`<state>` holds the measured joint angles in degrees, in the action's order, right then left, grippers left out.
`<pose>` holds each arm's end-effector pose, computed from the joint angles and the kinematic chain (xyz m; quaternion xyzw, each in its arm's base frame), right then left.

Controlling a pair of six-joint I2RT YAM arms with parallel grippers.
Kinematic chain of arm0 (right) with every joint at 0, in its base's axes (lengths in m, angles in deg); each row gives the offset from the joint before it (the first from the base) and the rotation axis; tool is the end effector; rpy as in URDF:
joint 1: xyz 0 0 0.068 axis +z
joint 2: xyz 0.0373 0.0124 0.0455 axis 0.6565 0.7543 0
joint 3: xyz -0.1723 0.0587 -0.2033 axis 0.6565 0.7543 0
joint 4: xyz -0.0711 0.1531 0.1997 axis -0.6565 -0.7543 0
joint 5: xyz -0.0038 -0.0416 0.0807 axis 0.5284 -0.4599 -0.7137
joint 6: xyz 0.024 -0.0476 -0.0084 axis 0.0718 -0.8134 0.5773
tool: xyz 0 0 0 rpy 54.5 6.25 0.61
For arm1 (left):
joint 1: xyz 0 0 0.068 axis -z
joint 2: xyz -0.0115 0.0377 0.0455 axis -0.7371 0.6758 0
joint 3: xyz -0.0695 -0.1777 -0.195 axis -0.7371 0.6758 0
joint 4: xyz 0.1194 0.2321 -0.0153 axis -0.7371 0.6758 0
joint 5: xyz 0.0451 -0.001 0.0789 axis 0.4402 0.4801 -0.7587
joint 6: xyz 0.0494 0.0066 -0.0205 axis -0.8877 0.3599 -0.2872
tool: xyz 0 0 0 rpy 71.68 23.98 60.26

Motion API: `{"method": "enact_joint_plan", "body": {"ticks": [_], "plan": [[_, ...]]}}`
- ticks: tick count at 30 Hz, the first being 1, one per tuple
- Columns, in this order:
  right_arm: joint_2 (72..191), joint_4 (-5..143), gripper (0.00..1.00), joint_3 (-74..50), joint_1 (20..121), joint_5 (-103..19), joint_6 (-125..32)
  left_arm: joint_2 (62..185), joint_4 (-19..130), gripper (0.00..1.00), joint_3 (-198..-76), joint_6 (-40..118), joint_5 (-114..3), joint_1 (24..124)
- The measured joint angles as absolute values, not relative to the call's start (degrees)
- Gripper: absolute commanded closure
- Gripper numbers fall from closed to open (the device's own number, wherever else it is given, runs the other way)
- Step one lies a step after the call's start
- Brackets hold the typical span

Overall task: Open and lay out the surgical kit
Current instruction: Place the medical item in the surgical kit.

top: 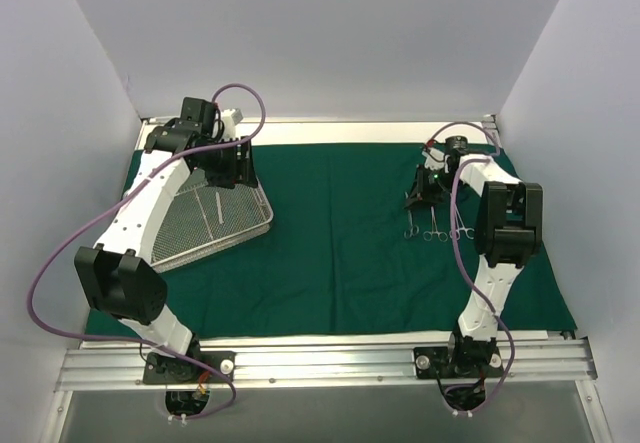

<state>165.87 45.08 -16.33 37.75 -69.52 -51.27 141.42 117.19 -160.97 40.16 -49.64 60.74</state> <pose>0.4198 -0.0037 0.1684 -0.0353 0.9238 0.2878 0.2501 0.3280 -0.0862 0.3558 0.0382 0.9513 -0.1792 0.2478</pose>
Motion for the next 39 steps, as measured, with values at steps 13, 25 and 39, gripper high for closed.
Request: {"method": "enact_joint_plan", "body": {"ticks": [13,25,39], "plan": [[166.5,46.9,0.97,-15.9,38.1,-72.4,-50.3,142.2,117.0,0.3,-161.1,40.6,-48.1,59.6],[167.9,46.9,0.79,-15.6,38.1,-69.8,-49.6,142.5,116.8,0.3,-161.1,40.8,-47.3,58.5],[167.7,46.5,0.66,-16.0,38.5,-68.4,-47.8,142.5,116.8,0.3,-161.1,41.8,-47.2,58.0]]}}
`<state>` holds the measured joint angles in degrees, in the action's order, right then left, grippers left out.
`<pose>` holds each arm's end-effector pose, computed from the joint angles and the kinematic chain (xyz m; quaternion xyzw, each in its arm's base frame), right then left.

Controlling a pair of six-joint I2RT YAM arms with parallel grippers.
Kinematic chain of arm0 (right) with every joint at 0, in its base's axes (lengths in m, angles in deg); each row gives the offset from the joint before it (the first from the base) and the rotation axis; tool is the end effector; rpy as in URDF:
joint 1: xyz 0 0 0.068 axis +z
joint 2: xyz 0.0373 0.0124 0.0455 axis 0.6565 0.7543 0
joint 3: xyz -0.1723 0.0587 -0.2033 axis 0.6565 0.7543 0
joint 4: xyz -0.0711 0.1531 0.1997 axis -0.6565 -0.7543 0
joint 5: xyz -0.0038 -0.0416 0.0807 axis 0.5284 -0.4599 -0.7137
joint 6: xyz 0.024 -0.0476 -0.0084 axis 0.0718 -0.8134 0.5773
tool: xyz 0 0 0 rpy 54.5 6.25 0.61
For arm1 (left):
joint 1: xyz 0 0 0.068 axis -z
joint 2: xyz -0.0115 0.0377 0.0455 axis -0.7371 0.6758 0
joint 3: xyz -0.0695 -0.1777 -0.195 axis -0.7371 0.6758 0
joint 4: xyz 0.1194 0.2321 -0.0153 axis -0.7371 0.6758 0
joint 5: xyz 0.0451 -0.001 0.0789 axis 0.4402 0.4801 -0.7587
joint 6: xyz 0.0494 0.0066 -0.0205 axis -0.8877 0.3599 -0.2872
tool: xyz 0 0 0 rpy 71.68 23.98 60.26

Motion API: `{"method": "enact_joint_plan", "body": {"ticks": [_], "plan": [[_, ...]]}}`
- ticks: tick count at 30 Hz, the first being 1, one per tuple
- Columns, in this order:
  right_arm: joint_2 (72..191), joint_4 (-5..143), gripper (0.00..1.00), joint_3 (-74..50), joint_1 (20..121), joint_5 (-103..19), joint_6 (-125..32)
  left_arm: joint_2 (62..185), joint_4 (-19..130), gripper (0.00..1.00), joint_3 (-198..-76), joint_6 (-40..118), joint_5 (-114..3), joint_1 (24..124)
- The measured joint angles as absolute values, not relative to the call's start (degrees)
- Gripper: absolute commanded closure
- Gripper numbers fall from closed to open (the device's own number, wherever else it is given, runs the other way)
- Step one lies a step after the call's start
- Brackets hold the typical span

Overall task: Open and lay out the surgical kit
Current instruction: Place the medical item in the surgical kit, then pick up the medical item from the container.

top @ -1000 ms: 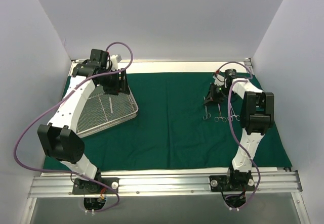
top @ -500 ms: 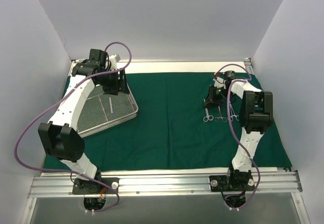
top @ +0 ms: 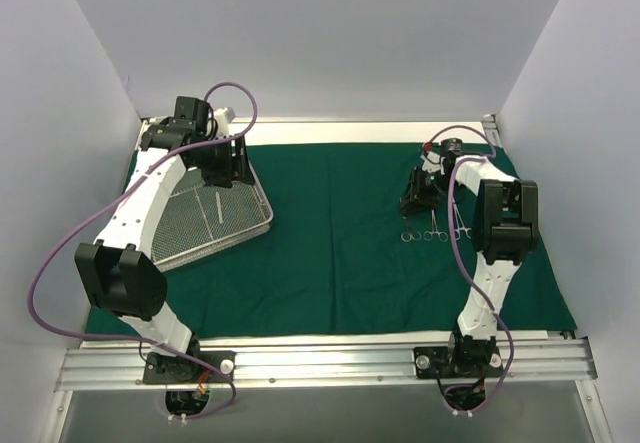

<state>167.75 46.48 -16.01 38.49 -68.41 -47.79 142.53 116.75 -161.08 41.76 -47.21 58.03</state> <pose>0.4227 0.0010 0.1546 -0.0086 0.9285 0.2883 0.2338 0.3365 -0.0730 0.3509 0.0077 0.9509 -0.1954 0.2398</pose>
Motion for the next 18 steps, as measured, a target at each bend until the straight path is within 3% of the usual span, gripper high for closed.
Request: {"method": "enact_joint_plan", "body": {"ticks": [11,18], "plan": [[163.7,35.8,0.55,-30.6,41.7,-44.4,-39.5,148.1,116.3,0.3,-161.6,44.7,-55.1,54.7],[158.9,32.4,0.54,-33.8,48.3,-42.4,-37.7,161.5,118.9,0.36,-168.5,46.3,-63.3,53.0]]}}
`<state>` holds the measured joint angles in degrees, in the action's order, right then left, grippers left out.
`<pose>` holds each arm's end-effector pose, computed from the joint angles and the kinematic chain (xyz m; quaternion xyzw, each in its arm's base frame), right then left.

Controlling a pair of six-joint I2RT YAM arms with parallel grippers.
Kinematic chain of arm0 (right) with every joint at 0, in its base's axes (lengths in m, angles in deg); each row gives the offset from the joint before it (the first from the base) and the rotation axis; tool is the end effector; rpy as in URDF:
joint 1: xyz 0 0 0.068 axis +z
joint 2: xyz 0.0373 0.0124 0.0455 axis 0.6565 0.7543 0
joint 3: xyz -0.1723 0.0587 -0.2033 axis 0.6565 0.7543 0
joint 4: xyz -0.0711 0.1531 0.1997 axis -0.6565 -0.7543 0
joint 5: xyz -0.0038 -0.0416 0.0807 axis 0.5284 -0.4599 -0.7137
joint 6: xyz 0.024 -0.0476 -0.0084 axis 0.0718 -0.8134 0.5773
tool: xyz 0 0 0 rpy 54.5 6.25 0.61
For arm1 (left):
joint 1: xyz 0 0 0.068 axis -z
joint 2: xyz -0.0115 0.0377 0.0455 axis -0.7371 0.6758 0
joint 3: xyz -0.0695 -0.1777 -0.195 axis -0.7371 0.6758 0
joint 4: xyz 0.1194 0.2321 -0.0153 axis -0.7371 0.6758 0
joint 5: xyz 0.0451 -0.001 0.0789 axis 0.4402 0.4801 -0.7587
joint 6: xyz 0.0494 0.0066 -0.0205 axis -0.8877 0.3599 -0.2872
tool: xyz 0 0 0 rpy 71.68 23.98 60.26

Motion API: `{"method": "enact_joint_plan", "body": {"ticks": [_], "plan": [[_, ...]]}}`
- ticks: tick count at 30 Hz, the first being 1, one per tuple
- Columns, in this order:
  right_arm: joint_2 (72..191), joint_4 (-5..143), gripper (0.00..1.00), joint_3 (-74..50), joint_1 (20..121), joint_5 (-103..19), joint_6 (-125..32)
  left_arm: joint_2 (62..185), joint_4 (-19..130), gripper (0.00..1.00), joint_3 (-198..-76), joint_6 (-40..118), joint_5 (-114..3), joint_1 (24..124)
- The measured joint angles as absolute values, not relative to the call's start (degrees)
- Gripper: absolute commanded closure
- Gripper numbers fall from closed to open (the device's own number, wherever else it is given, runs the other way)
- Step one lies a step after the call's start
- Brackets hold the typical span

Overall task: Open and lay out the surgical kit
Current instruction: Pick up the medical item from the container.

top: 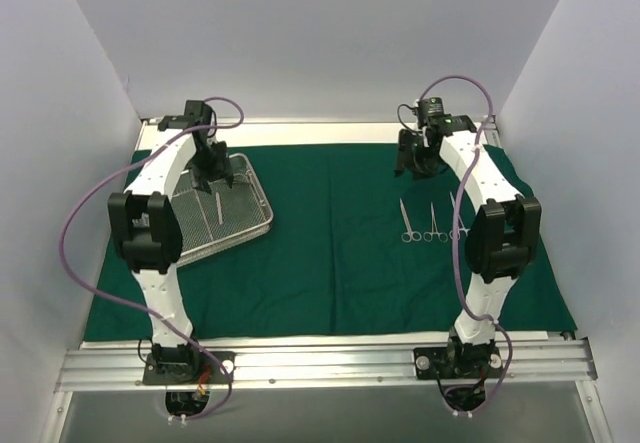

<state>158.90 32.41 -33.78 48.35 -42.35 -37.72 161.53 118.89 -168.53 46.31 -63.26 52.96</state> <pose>0.4246 0.0594 0.2935 0.0426 0.9315 0.1331 0.3358 0.4121 -0.0399 0.2666 -0.1156 0.9798 -0.0394 0.1582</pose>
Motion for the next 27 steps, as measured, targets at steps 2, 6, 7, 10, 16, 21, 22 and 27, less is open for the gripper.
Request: {"method": "enact_joint_plan", "body": {"ticks": [2,6,7,10,16,21,22,27], "plan": [[158.9,31.8,0.54,-33.8,50.4,-42.7,-37.7,164.8,119.9,0.37,-171.9,48.3,-64.3,52.6],[158.9,30.9,0.54,-33.8,52.3,-42.9,-37.9,171.3,122.2,0.41,-179.8,54.6,-65.8,52.6],[158.9,30.8,0.54,-33.8,52.3,-42.9,-37.9,172.6,122.7,0.42,-181.4,56.4,-66.1,52.7],[158.8,30.4,0.54,-33.7,52.2,-42.8,-38.1,175.5,122.8,0.42,-183.6,61.9,-67.3,53.1],[158.0,30.3,0.54,-33.6,52.1,-42.9,-38.4,179.1,124.8,0.38,-186.8,72.3,-70.8,54.2],[155.2,30.5,0.54,-31.0,52.0,-43.8,-38.4,179.5,125.2,0.35,-187.2,80.4,-73.4,54.3],[154.5,30.5,0.54,-30.3,52.0,-44.1,-38.4,179.8,125.7,0.35,-187.8,82.1,-74.1,54.3],[151.8,30.7,0.54,-28.1,52.0,-44.9,-38.4,180.6,126.3,0.34,-189.1,88.9,-77.0,54.3]]}}
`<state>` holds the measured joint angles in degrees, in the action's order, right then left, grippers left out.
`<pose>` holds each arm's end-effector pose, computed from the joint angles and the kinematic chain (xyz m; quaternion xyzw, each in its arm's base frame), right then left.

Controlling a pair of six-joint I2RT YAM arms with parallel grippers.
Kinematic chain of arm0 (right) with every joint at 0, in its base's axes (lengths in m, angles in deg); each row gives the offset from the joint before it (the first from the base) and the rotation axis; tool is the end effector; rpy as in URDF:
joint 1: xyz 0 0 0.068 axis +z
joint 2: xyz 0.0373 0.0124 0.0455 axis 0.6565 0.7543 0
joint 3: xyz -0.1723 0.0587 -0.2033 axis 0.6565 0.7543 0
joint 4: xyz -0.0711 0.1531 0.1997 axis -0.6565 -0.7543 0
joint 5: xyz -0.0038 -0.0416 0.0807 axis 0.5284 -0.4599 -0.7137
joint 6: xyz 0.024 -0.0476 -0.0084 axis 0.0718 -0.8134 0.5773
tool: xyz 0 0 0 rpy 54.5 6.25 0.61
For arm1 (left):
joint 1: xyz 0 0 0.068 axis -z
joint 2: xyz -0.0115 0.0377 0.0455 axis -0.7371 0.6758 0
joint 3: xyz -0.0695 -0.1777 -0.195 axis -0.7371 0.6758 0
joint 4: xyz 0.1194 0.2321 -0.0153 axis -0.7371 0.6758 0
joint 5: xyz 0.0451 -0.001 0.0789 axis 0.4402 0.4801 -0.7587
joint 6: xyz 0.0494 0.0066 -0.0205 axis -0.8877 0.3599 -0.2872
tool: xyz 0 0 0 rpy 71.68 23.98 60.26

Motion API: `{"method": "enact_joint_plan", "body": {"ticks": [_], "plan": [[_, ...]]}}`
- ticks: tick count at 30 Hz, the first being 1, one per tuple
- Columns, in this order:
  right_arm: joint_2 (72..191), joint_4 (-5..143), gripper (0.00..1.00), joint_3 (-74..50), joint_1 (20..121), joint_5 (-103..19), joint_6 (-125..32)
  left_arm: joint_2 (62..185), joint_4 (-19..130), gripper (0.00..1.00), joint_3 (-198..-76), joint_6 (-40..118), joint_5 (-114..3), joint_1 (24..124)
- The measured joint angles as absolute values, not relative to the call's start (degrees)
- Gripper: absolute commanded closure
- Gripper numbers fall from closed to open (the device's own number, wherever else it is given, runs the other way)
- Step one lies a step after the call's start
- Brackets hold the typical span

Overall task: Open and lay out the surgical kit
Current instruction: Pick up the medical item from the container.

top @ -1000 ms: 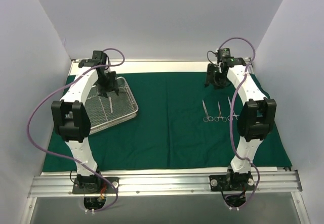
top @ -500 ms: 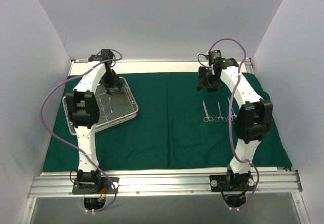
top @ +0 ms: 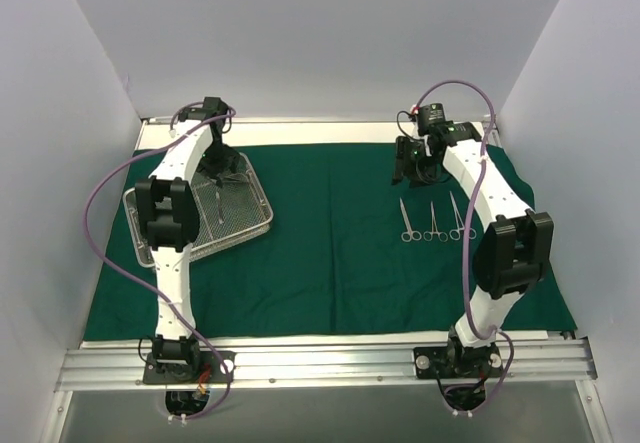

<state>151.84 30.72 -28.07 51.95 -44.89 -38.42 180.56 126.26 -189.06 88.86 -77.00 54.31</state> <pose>0.3879 0.0813 0.3076 0.0000 0.9321 0.1611 0.3244 0.4730 -0.0485 0.2230 -0.4654 0.8706 0.0316 0.1563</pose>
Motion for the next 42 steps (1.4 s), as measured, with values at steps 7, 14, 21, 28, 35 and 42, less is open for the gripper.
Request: {"method": "enact_joint_plan", "body": {"ticks": [7,14,21,28,35,42], "plan": [[149.3,31.6,0.54,-25.1,52.0,-45.6,-38.5,183.3,127.1,0.34,-190.2,96.4,-78.6,54.8],[147.4,32.0,0.54,-22.8,52.0,-45.9,-38.6,184.2,126.7,0.33,-190.1,100.1,-80.5,56.4],[146.5,32.2,0.54,-22.3,52.0,-45.9,-39.0,190.1,128.7,0.32,-197.4,102.6,-82.0,56.7],[146.5,32.4,0.54,-22.2,52.0,-45.9,-39.2,192.9,132.7,0.36,-201.0,104.5,-82.5,56.7],[146.5,32.4,0.54,-22.1,52.0,-45.9,-39.4,193.0,132.8,0.61,-200.8,105.1,-83.2,56.7],[146.5,32.4,0.54,-22.1,52.0,-45.9,-39.4,191.7,131.4,0.87,-198.2,105.1,-83.2,56.7]]}}
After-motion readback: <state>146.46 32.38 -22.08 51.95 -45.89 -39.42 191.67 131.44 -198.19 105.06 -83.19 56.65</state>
